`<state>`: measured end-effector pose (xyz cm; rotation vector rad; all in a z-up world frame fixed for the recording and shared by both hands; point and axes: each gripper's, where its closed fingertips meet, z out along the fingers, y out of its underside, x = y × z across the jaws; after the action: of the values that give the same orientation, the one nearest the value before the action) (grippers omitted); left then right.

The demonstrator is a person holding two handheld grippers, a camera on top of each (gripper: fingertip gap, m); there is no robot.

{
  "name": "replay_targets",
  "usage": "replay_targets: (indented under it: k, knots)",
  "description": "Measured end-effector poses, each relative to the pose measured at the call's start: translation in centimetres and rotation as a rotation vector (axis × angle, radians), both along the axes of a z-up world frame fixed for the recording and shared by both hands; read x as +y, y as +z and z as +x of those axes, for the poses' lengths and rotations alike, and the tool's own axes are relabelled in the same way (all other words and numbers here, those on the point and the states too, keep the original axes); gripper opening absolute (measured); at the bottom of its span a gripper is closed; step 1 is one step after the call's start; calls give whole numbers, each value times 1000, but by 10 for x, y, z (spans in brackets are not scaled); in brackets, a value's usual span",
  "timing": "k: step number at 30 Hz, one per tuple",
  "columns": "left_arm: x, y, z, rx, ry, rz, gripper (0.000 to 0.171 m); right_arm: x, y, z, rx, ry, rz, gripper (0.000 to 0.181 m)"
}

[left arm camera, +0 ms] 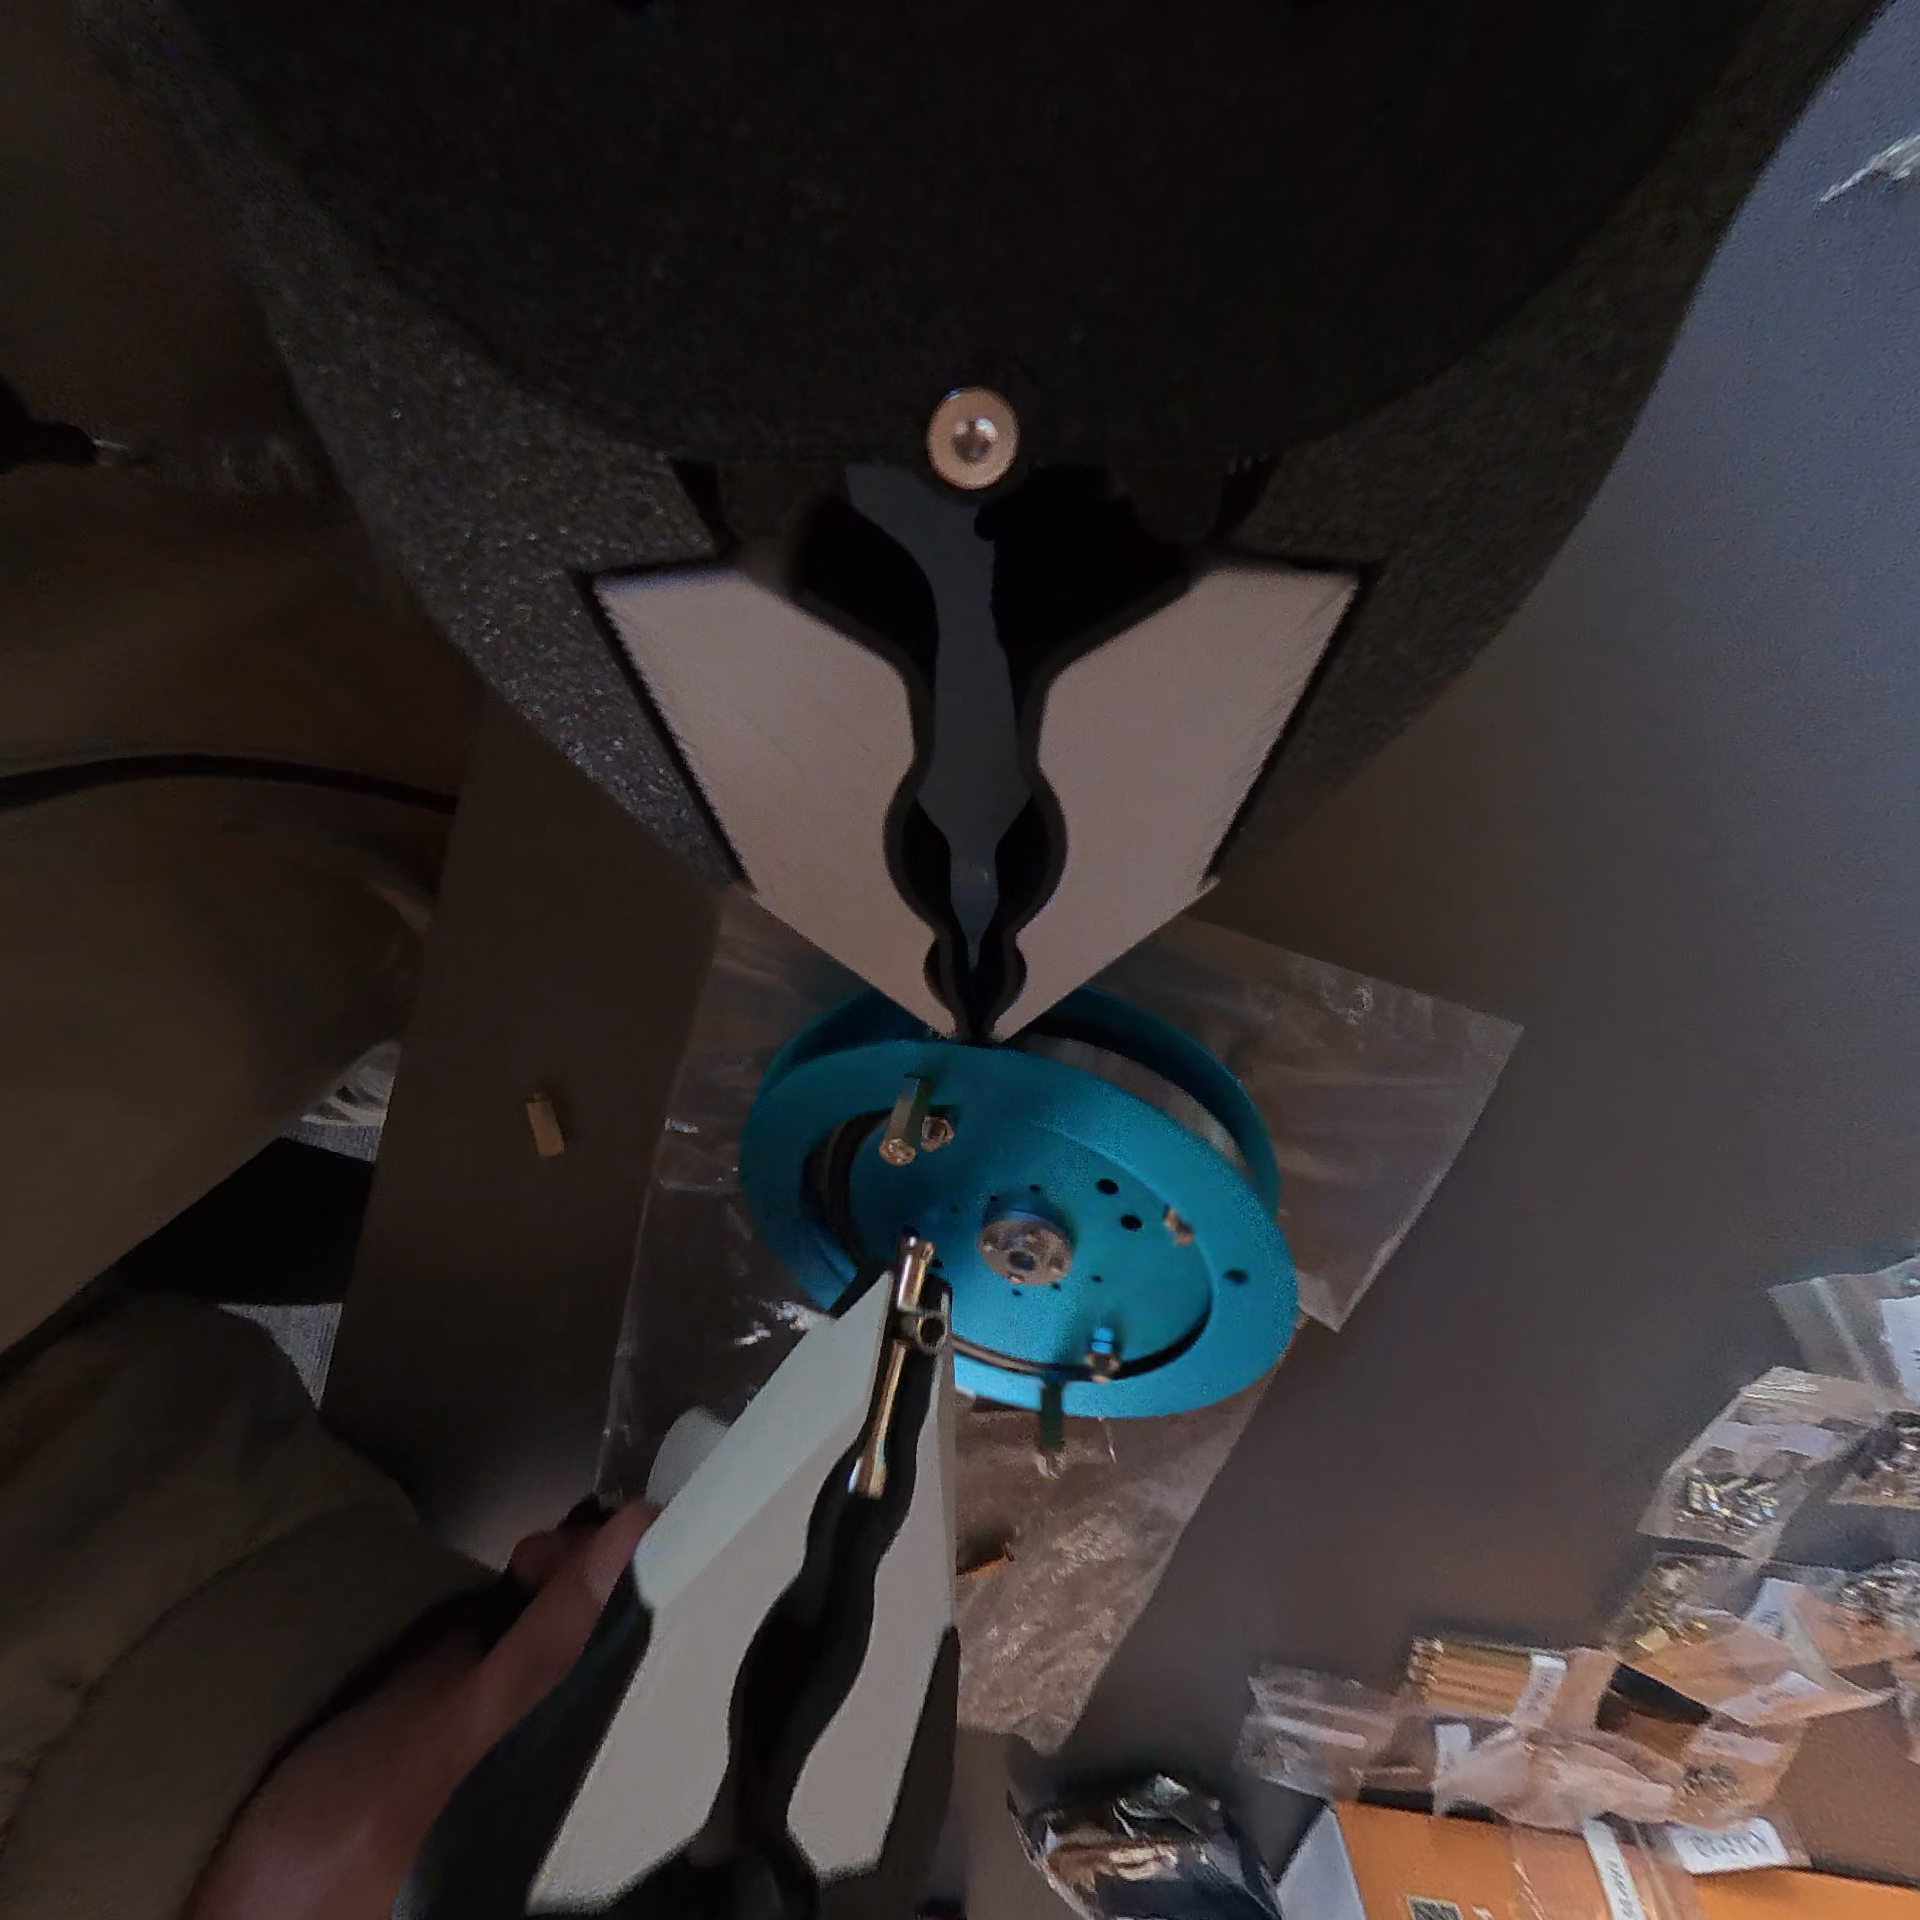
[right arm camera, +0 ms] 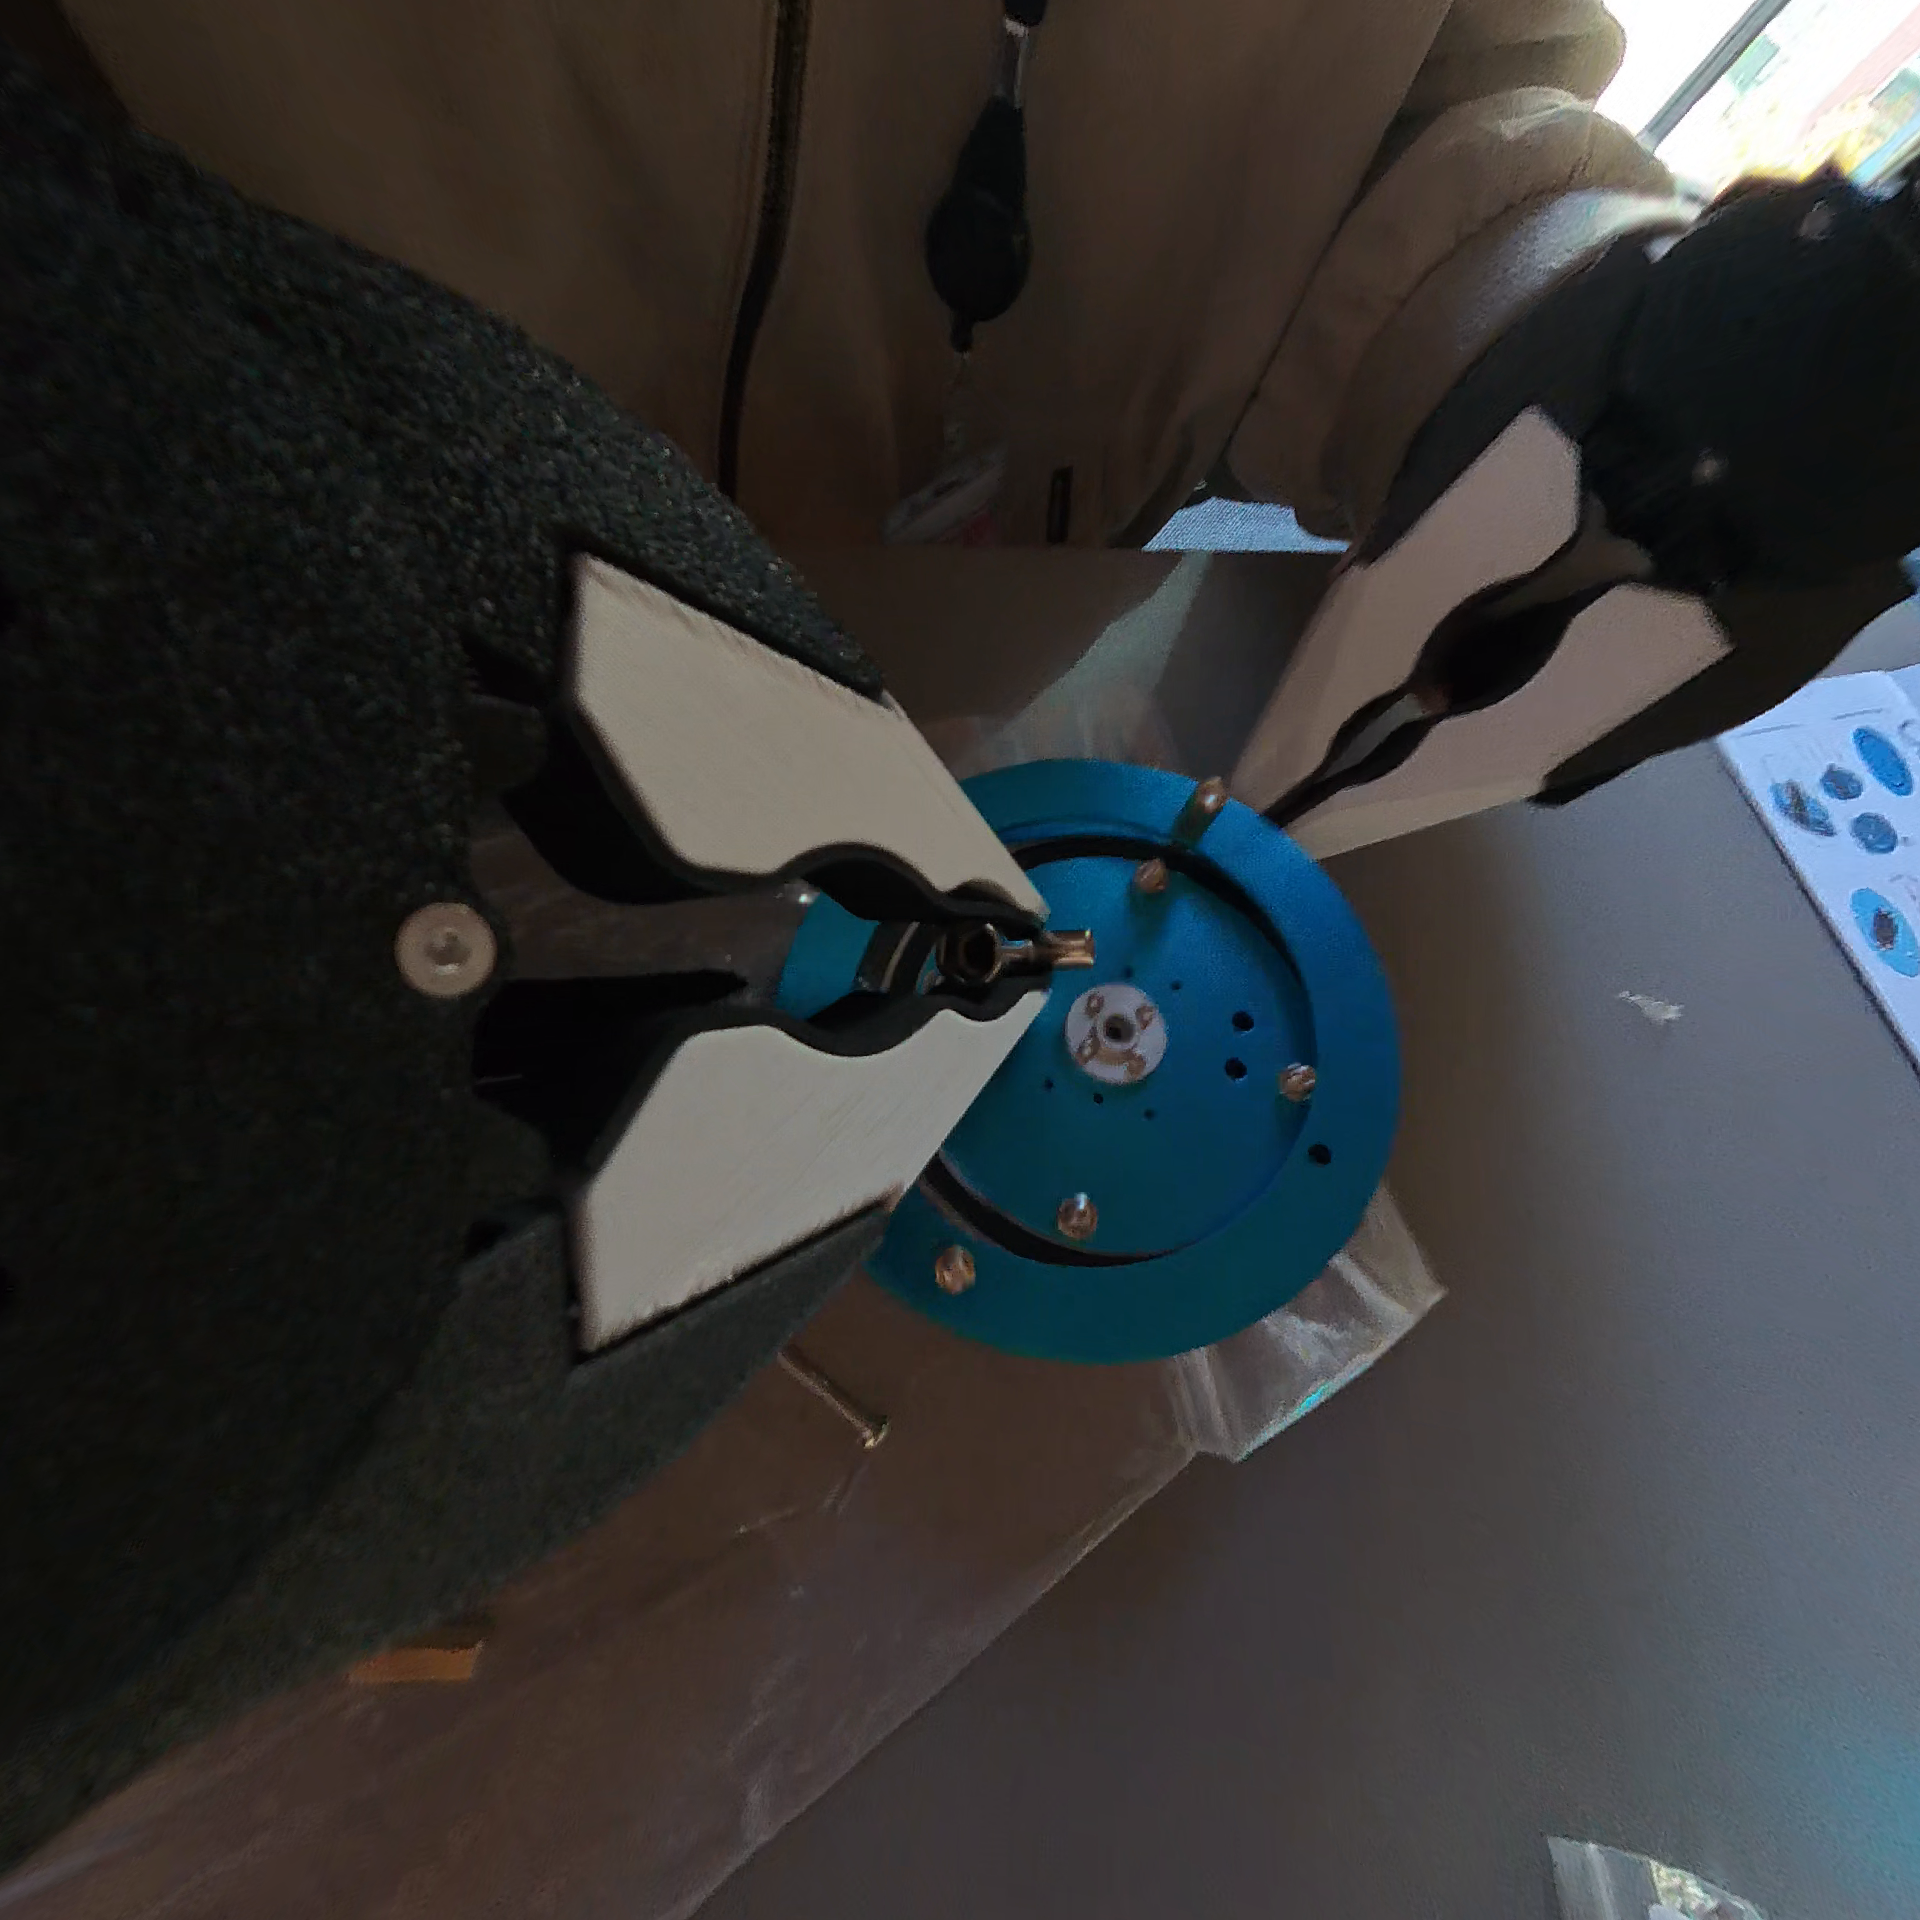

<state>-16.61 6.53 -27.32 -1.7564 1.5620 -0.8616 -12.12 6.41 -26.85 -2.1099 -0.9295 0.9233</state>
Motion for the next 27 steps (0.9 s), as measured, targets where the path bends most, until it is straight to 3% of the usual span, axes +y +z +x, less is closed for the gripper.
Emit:
replay_targets:
  k: [3, 6, 9, 15, 18, 24, 27]
  knots:
    - [-2, -9, 0, 57, -15, 22, 0, -8, 20, -15, 58, 52, 57, 7]
    - [-7, -16, 0, 91, -33, 11, 1, -13, 16, -23, -59, 97, 187, 6]
    - [-14, -20, -1, 121, -60, 16, 19, -15, 19, -20, -39, 93, 190, 6]
    - [-10, -20, 2, 109, 69, 51, 22, 11, 1, 65, -207, -190, 139, 6]
    - [-11, -18, 1, 74, 173, -34, 25, 12, -3, 87, -209, -249, 99, 6]
    - [2, -15, -3, -33, 327, -366, 28, -4, -14, 79, -280, -106, 94, 6]
    - [1, -13, -10, -84, 336, -559, 31, -5, -16, 71, -249, -90, 92, 6]
